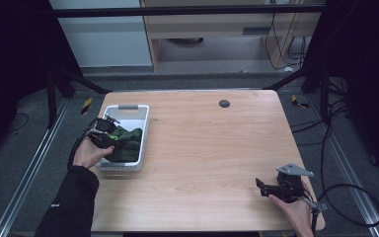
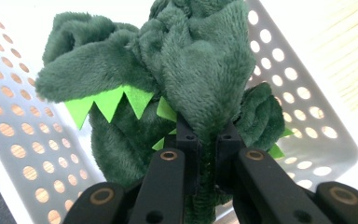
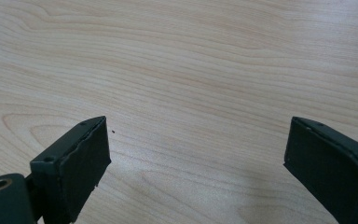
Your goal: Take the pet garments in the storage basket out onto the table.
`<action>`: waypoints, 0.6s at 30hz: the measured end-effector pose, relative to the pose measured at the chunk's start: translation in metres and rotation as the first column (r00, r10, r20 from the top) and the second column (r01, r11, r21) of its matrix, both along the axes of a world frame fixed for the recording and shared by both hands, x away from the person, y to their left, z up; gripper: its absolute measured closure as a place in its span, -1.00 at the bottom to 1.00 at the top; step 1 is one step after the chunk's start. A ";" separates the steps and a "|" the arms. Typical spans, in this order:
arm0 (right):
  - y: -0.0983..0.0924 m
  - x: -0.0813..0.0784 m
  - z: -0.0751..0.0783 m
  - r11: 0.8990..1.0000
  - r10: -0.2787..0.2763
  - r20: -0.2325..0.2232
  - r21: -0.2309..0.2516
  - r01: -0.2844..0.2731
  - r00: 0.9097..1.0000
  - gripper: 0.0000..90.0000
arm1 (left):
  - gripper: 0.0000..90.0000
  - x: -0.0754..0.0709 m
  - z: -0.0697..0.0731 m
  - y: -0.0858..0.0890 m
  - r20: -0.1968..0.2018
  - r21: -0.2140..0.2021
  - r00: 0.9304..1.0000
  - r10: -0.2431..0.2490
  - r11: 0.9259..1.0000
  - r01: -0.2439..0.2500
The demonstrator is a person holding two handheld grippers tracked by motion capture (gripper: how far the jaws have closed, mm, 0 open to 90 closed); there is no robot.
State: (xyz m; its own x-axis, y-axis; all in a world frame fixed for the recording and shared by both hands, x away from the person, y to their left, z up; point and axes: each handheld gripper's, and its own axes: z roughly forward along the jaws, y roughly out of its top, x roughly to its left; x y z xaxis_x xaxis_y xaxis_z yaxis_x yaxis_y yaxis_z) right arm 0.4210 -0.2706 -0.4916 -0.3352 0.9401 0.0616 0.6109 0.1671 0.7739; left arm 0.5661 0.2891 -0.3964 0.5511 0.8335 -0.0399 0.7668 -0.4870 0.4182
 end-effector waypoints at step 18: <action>0.000 0.000 0.000 1.000 0.002 0.007 -0.009 -0.002 1.000 -0.85 | 0.90 -0.018 0.050 0.009 0.094 -0.031 0.996 0.006 1.000 -0.004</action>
